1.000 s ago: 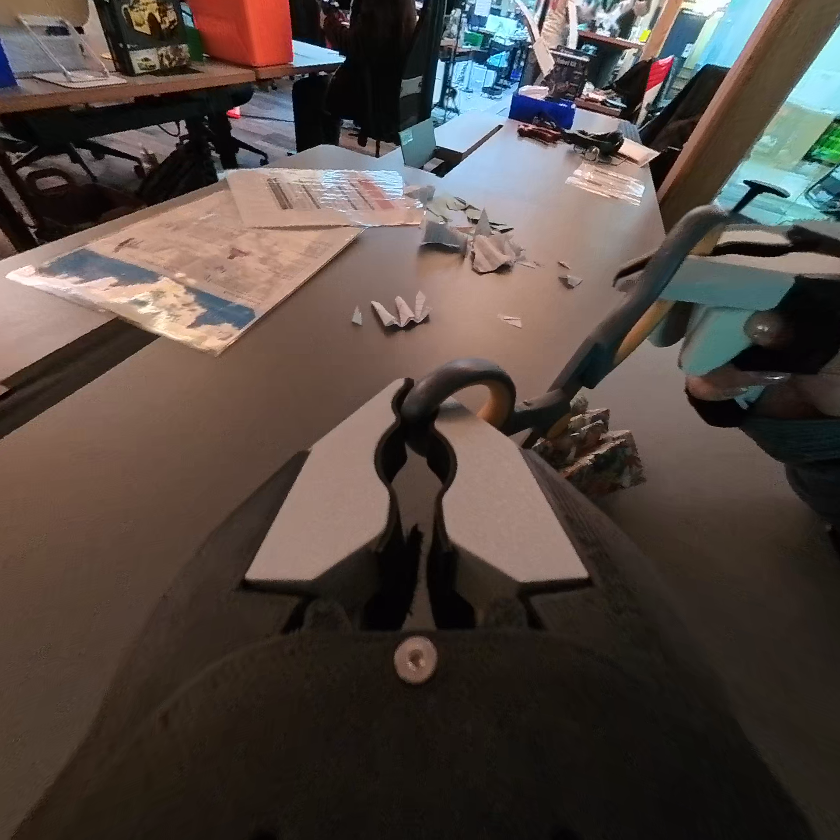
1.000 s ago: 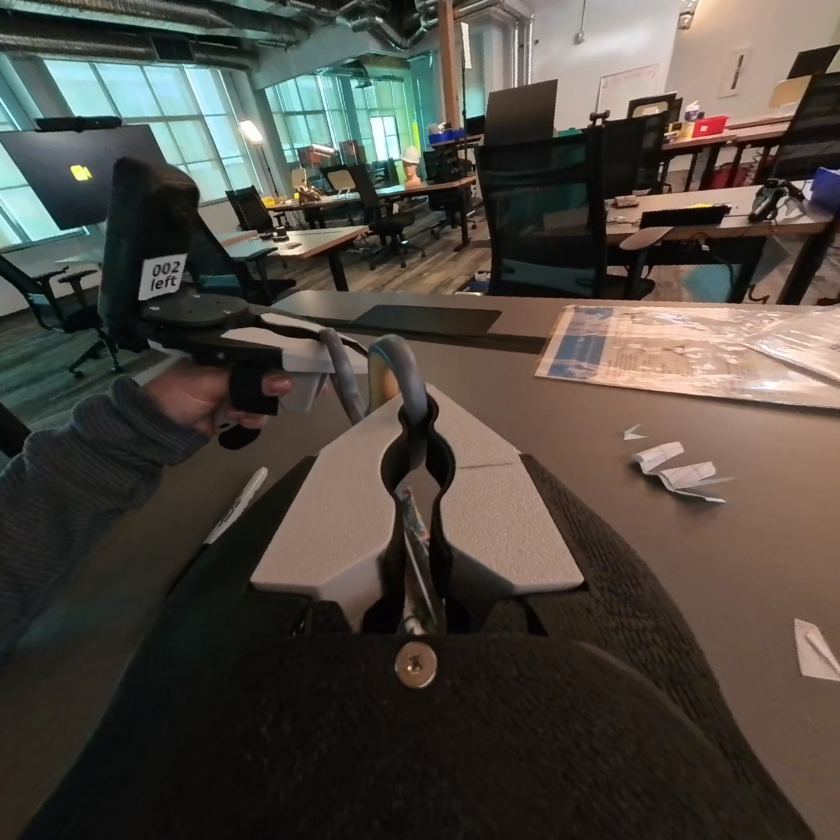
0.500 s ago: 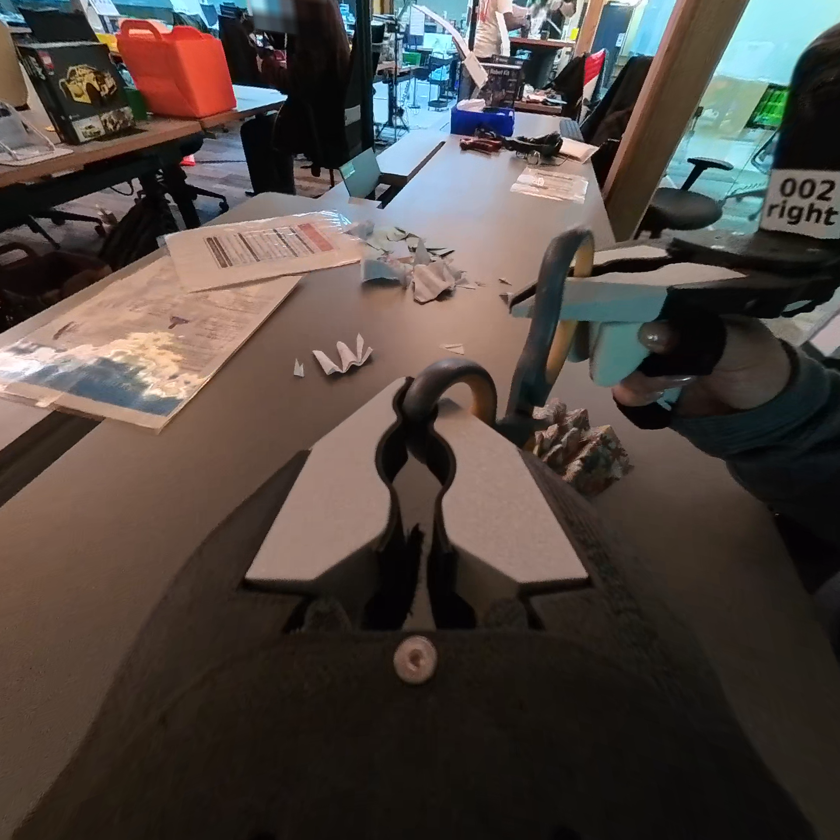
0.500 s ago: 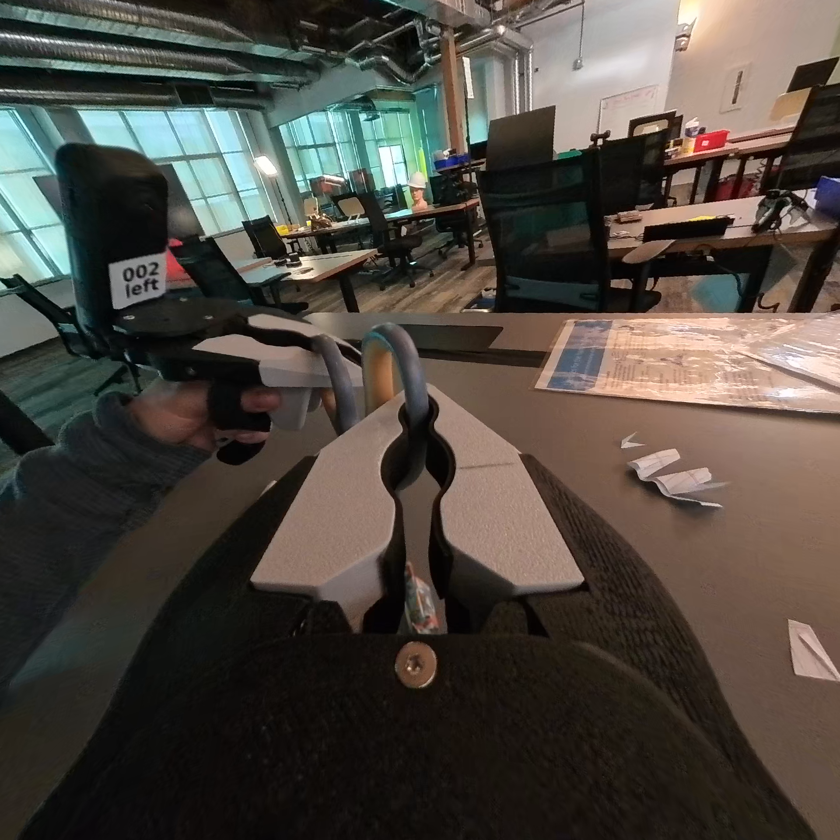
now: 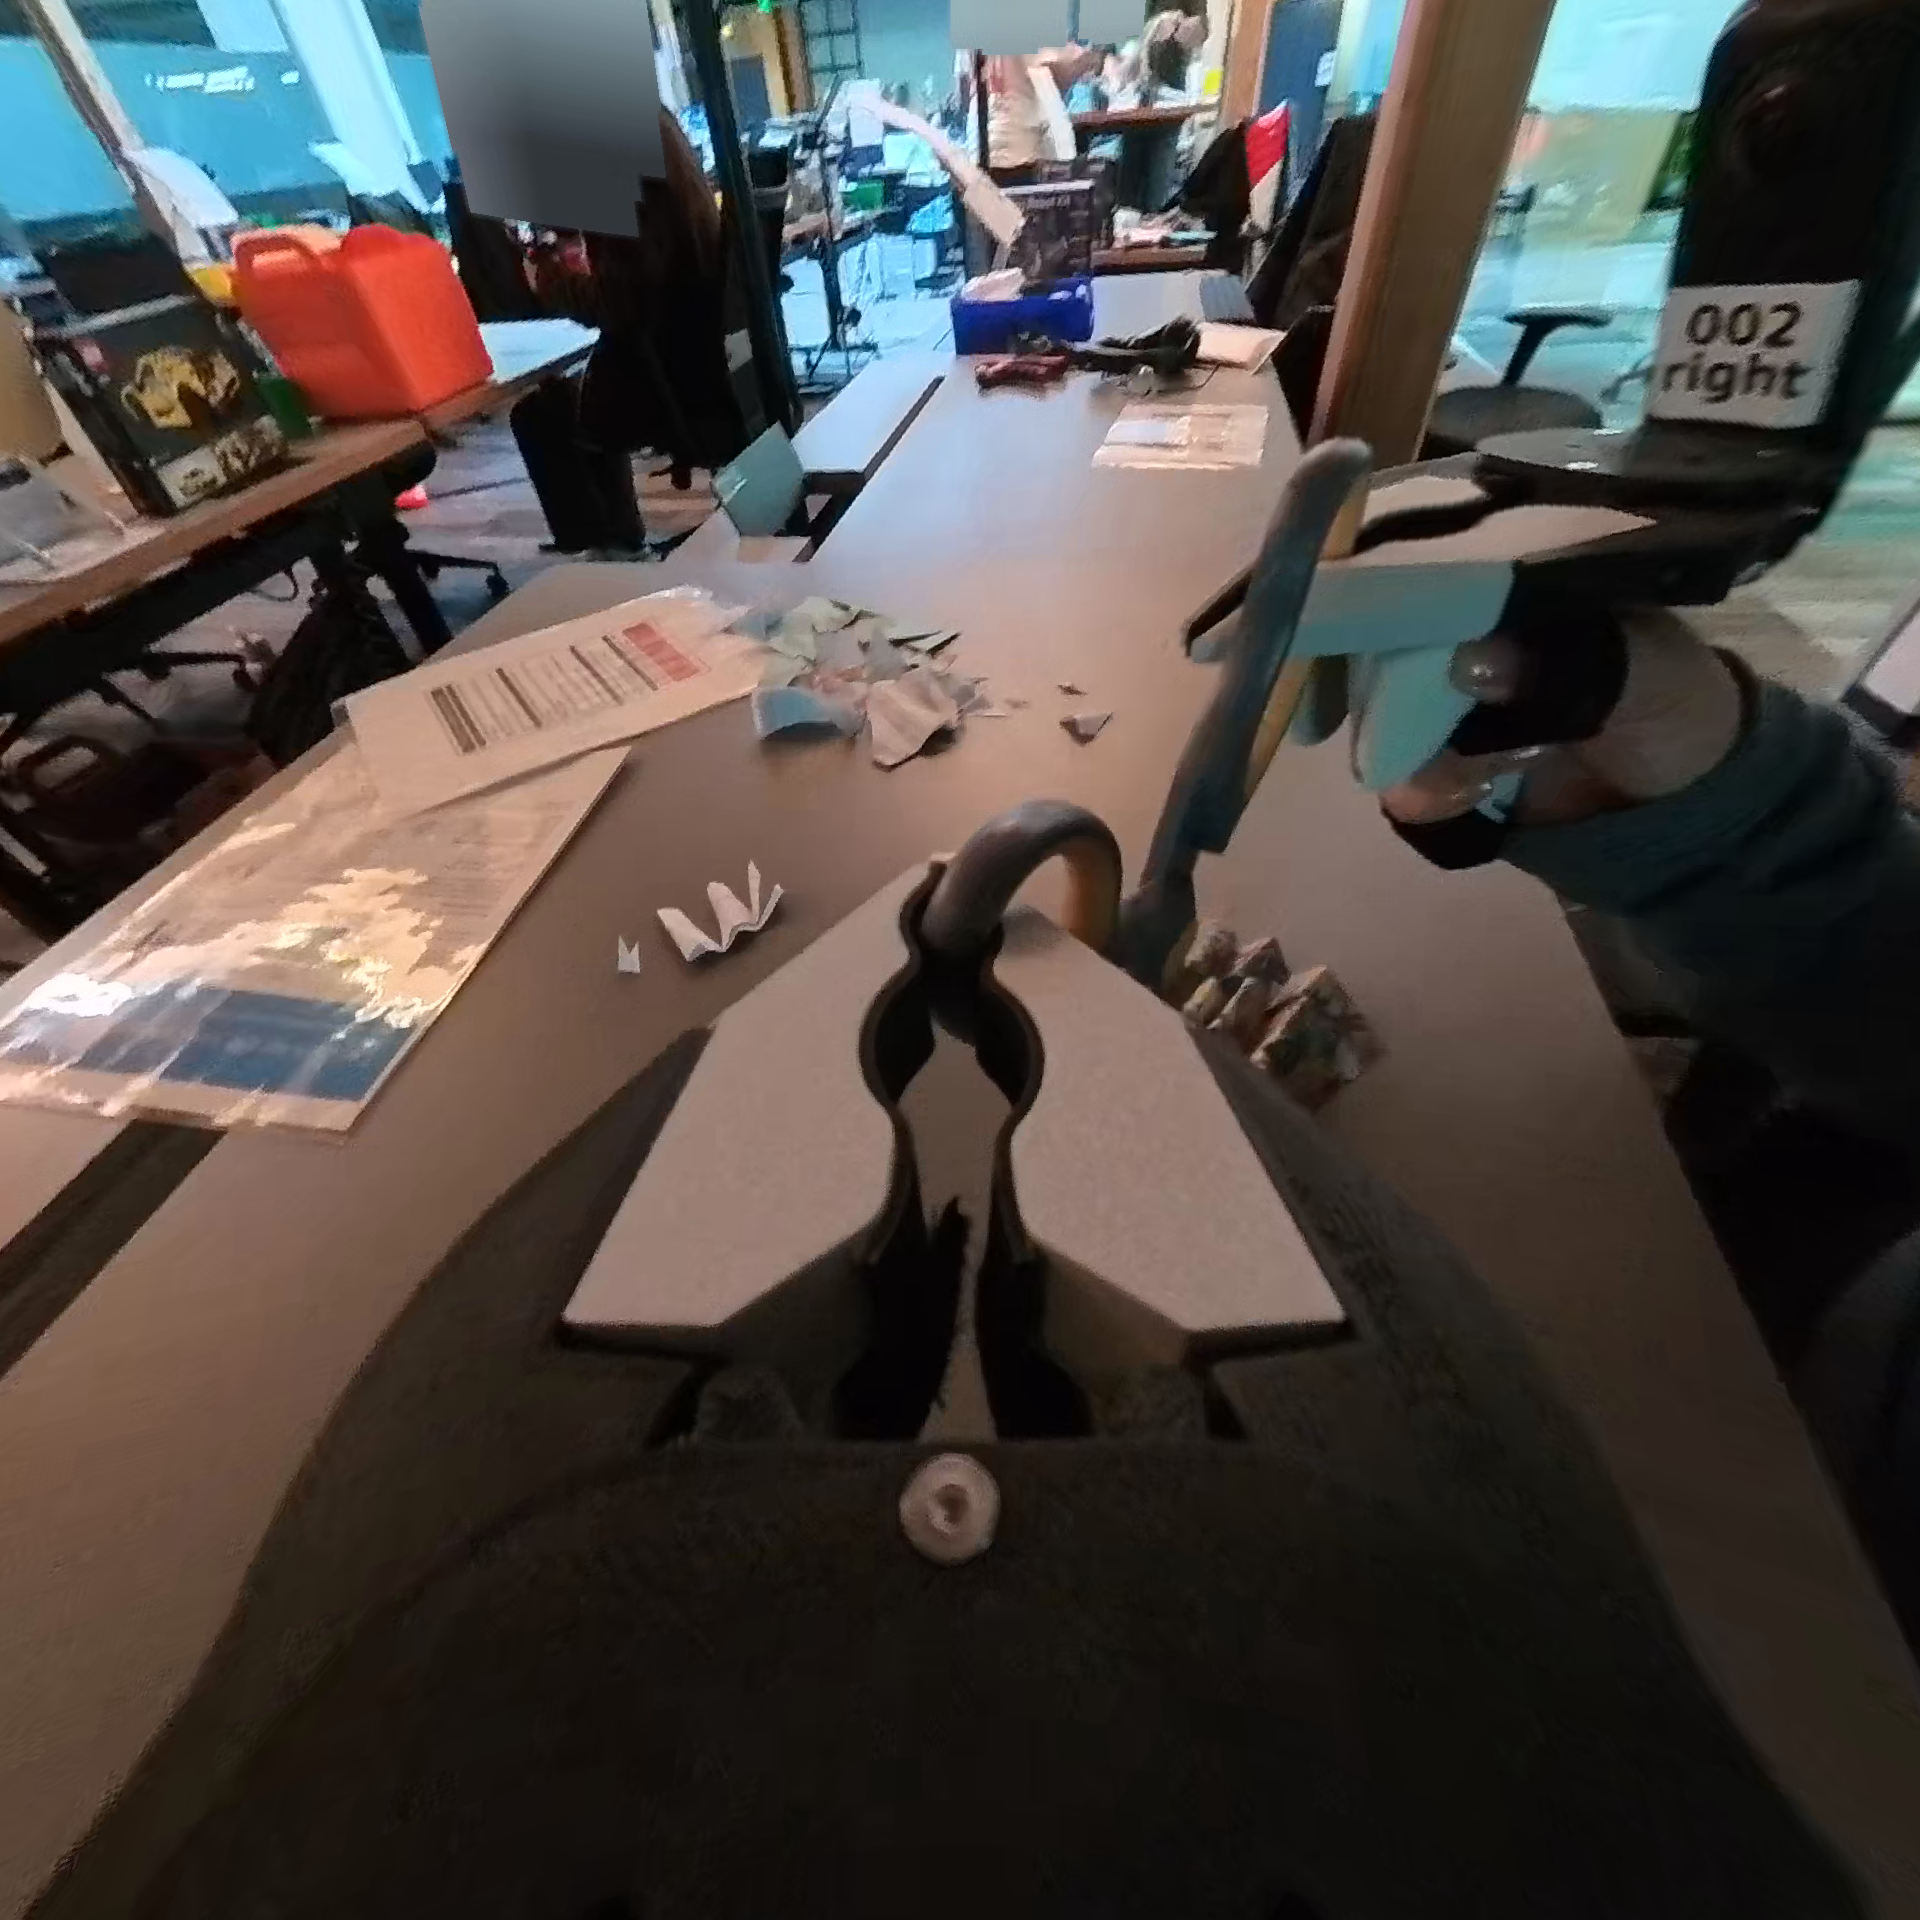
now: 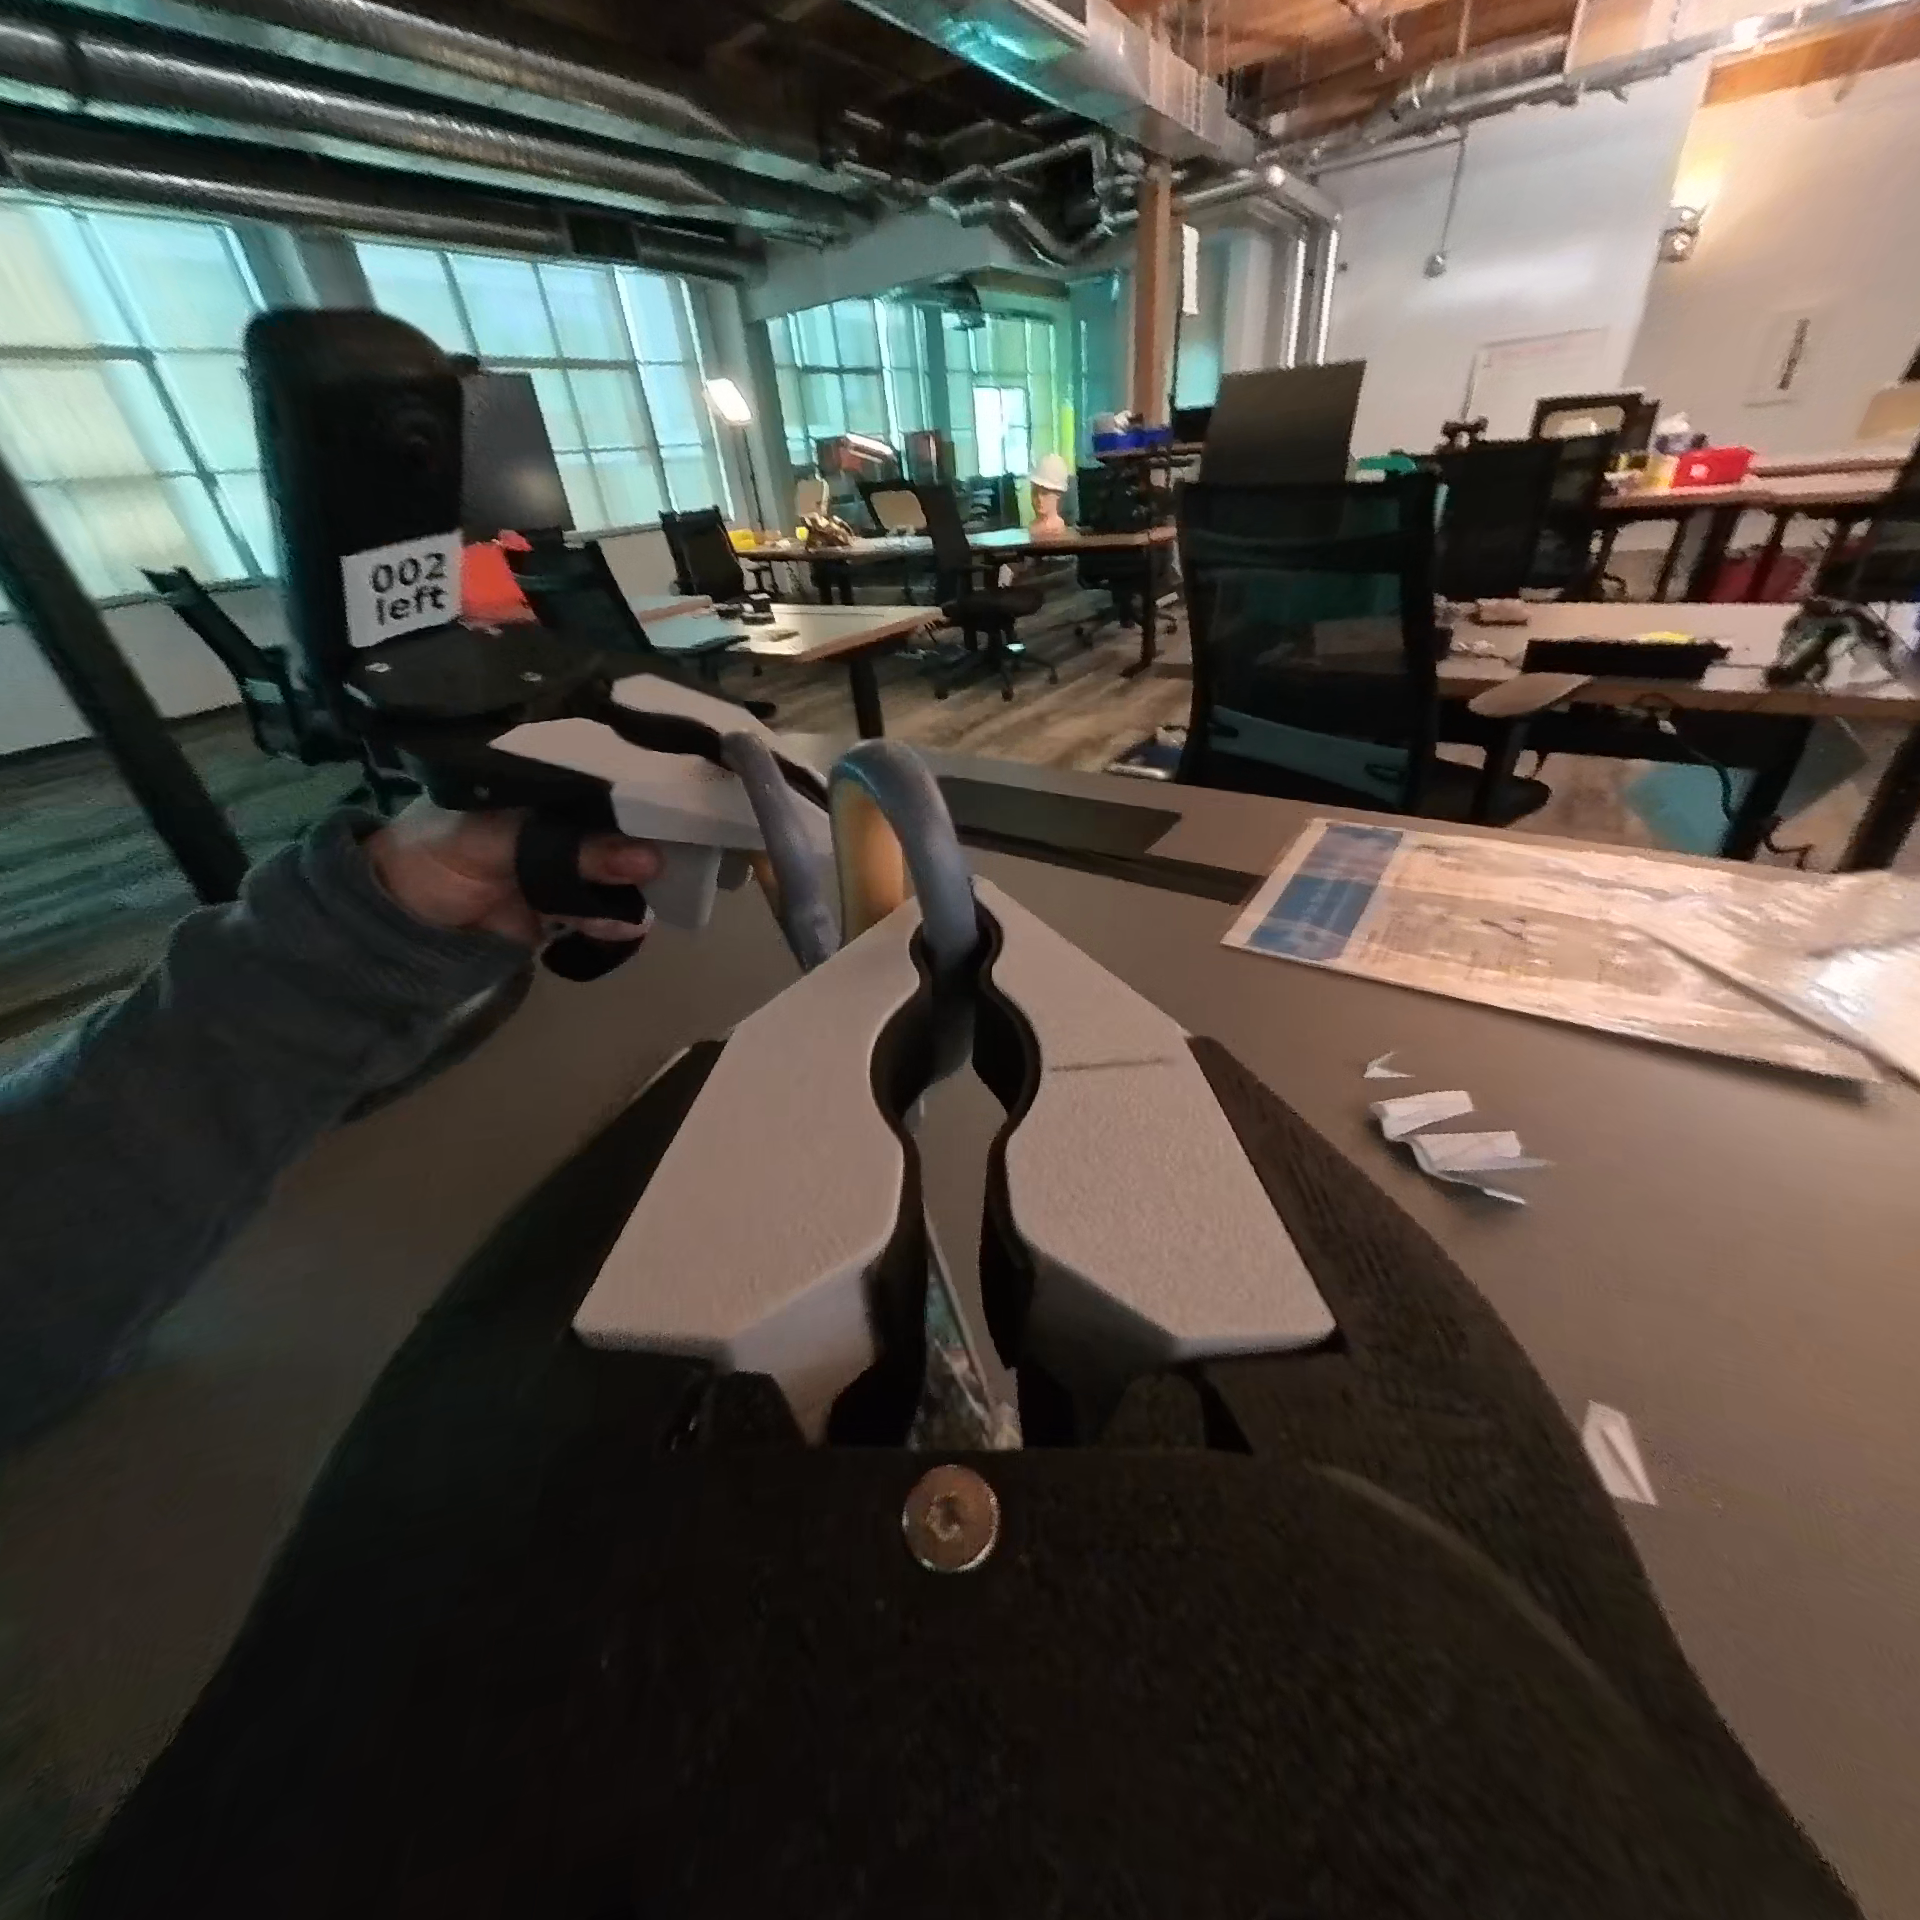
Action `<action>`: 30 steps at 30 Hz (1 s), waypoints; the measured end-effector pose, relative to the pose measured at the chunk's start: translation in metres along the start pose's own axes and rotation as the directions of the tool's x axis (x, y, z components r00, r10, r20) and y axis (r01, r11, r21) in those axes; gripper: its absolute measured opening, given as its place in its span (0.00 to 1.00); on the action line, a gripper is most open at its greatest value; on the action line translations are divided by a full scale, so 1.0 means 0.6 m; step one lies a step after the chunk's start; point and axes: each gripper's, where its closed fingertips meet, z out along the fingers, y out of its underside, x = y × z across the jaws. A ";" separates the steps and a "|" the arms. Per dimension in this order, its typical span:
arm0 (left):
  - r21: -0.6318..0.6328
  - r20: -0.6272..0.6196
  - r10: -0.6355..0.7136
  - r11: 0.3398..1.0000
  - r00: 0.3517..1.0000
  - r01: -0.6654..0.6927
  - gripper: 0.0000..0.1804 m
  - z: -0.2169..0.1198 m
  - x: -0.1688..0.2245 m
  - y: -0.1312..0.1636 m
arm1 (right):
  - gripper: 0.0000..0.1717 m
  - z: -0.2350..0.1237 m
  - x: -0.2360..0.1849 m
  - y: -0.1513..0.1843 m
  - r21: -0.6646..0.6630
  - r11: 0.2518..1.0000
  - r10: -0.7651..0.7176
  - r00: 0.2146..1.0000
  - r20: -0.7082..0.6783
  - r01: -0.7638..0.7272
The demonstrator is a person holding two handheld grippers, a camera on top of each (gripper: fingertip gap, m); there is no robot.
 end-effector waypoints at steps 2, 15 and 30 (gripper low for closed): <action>0.049 -0.058 0.020 0.999 0.998 -0.017 0.00 -0.007 0.016 -0.010 | 0.00 -0.025 -0.003 -0.008 0.021 1.000 -0.016 0.999 0.049 0.015; 0.049 -0.428 0.029 0.999 0.904 -0.009 0.00 -0.002 0.087 0.049 | 0.00 -0.108 -0.014 0.063 -0.111 0.990 -0.057 0.969 0.240 0.086; 0.079 -0.161 0.166 0.985 0.973 -0.155 0.00 0.025 0.109 -0.040 | 0.00 -0.122 0.005 0.005 -0.062 0.976 -0.205 0.976 0.069 0.209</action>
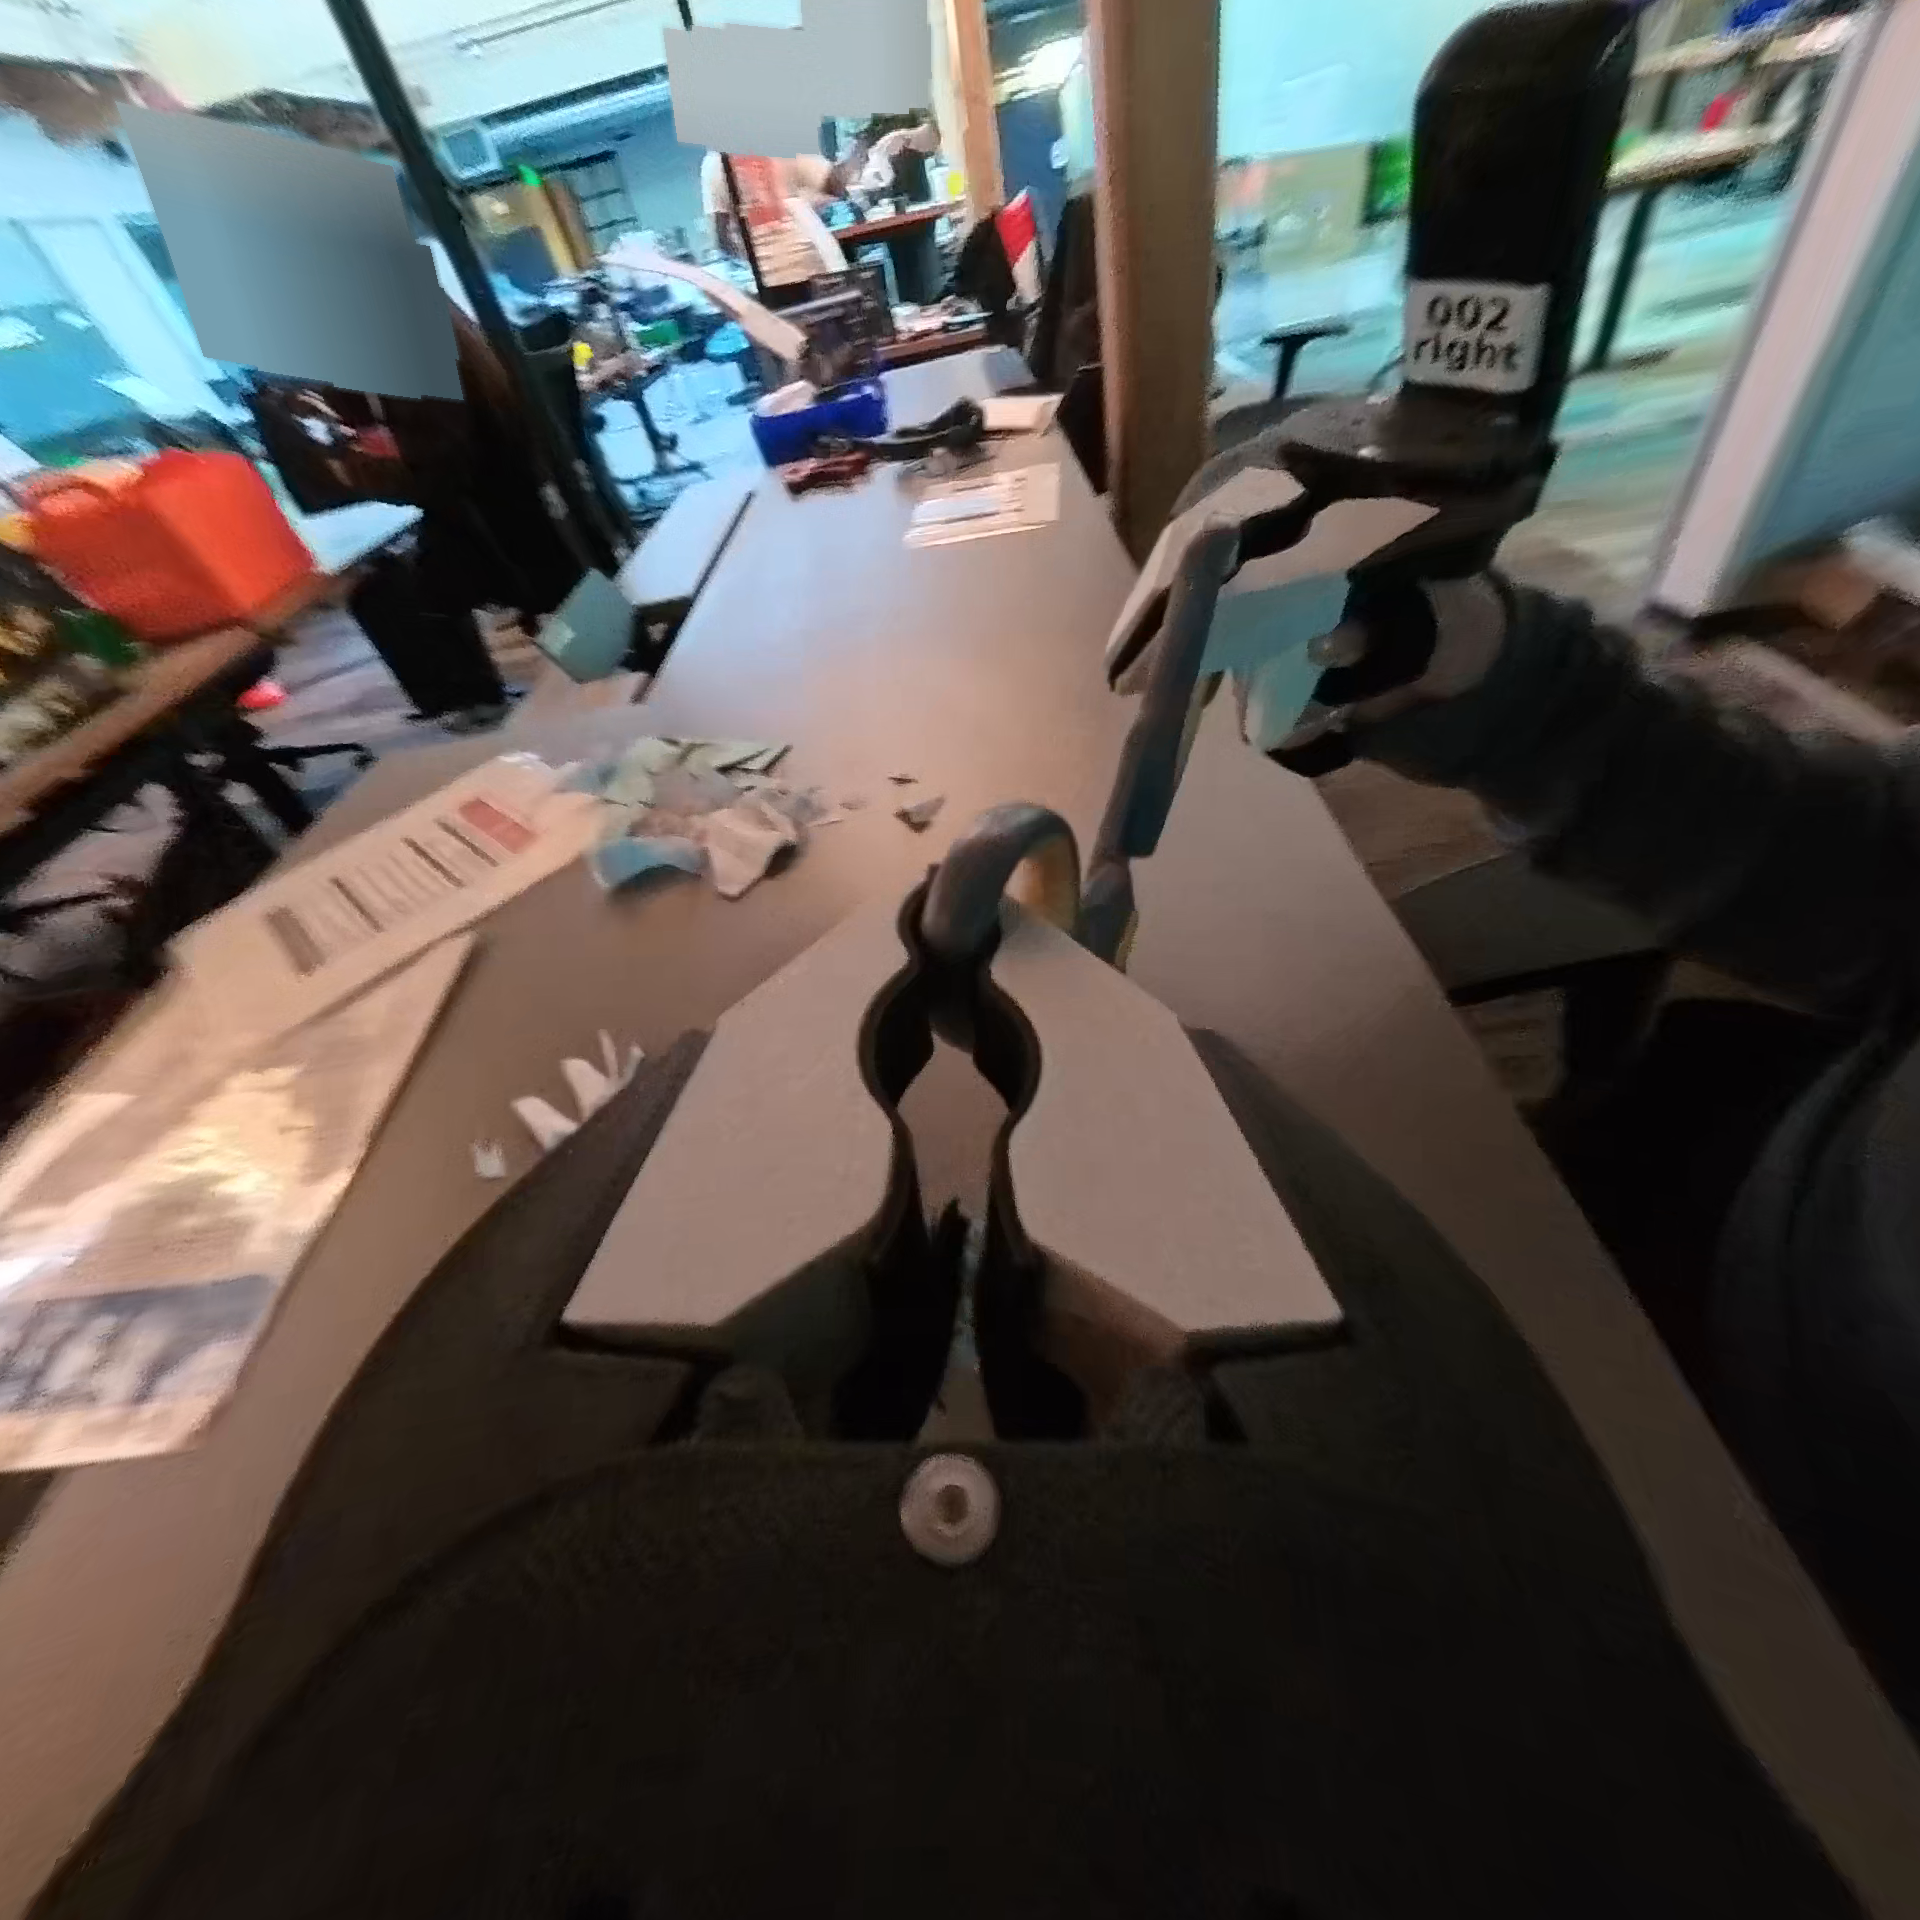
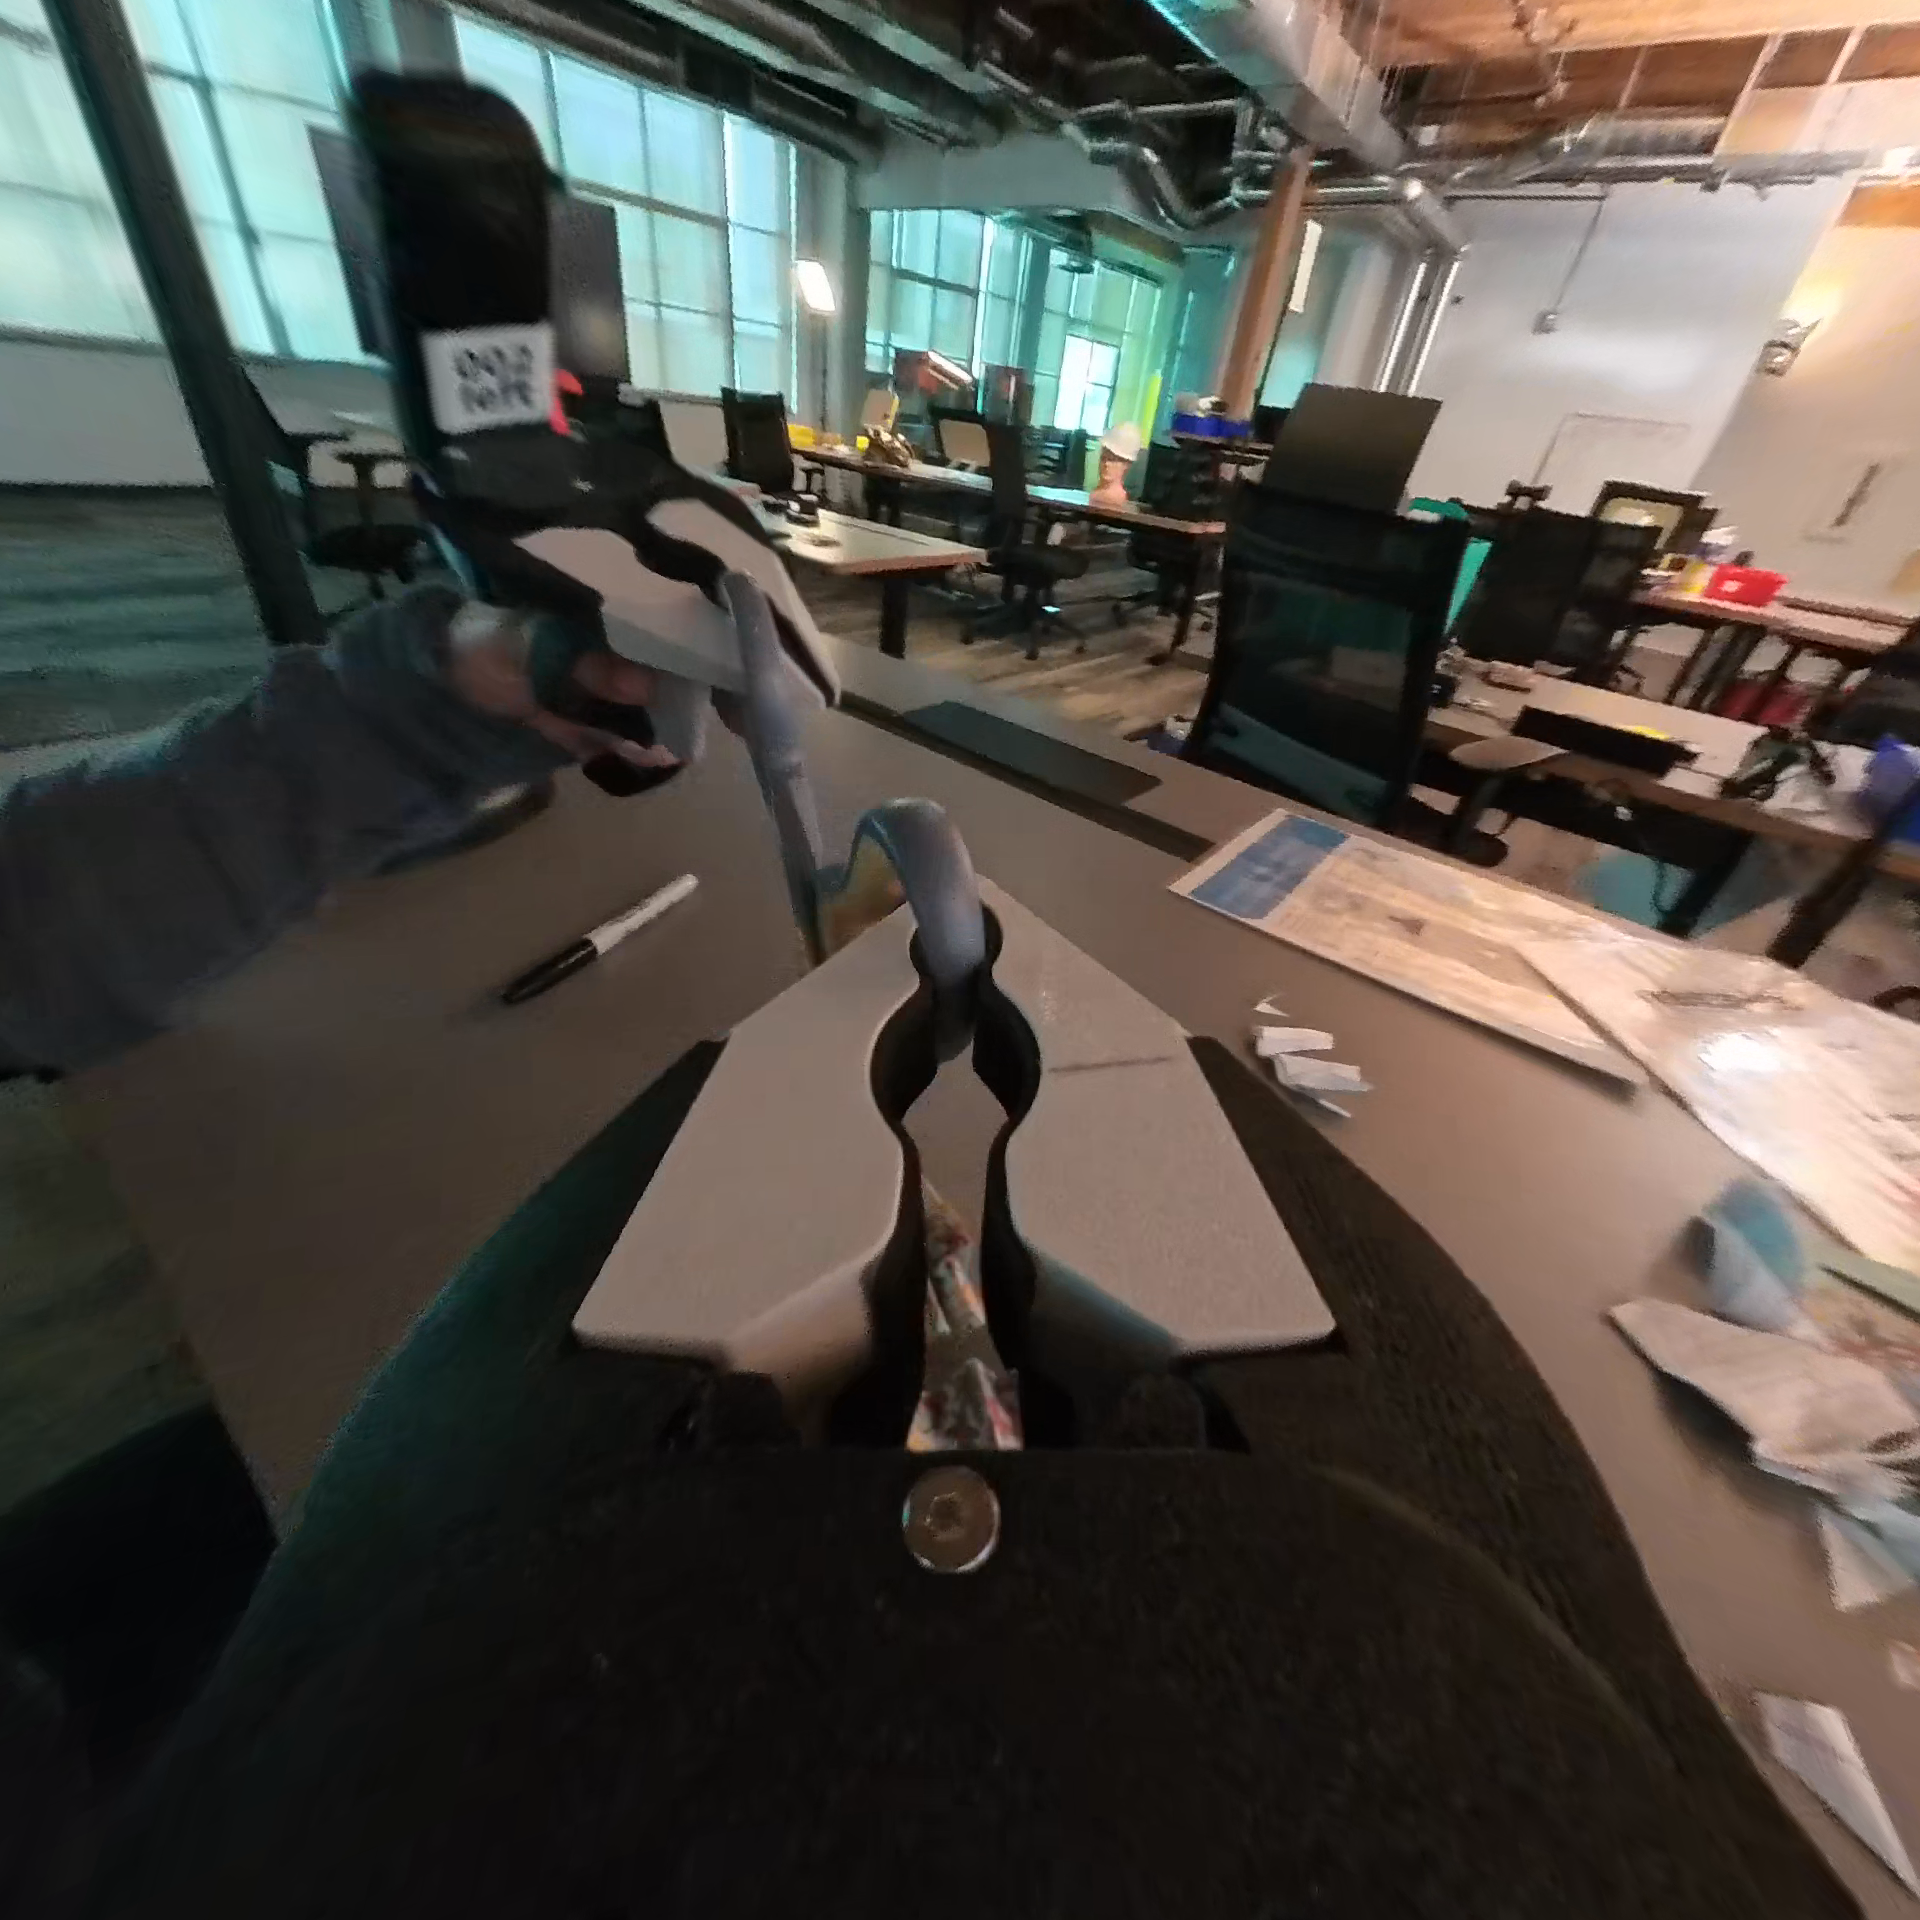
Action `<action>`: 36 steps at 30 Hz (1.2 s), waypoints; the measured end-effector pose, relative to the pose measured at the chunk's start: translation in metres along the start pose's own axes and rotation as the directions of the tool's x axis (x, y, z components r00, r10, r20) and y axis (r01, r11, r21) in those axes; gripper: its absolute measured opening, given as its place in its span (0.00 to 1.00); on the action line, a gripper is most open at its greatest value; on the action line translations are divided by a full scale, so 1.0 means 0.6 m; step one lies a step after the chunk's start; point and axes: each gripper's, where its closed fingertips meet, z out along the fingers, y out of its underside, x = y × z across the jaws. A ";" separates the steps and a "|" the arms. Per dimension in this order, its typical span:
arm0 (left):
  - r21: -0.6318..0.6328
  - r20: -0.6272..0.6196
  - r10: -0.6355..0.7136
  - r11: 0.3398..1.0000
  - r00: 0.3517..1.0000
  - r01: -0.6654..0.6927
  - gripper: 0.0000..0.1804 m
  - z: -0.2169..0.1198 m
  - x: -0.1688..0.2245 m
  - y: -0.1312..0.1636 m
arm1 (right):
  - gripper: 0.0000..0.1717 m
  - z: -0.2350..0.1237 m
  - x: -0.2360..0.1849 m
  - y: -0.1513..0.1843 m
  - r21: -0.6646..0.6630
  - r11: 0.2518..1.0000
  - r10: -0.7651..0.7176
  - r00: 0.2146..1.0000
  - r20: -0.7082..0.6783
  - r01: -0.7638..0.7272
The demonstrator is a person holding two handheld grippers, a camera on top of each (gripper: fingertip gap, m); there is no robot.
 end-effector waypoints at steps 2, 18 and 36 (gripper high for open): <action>-0.018 0.036 0.085 0.996 0.996 -0.084 0.00 0.011 0.017 -0.018 | 0.00 0.008 -0.007 -0.007 -0.008 0.999 -0.035 0.999 -0.010 0.035; -0.055 0.191 0.207 0.978 0.960 -0.200 0.00 0.053 0.043 -0.053 | 0.00 -0.011 0.018 -0.058 -0.006 0.982 -0.184 0.942 -0.280 0.190; 0.165 0.090 -0.033 0.986 0.995 0.018 0.00 0.009 0.011 -0.068 | 0.00 -0.049 0.042 -0.043 0.156 0.983 0.111 0.989 -0.103 -0.094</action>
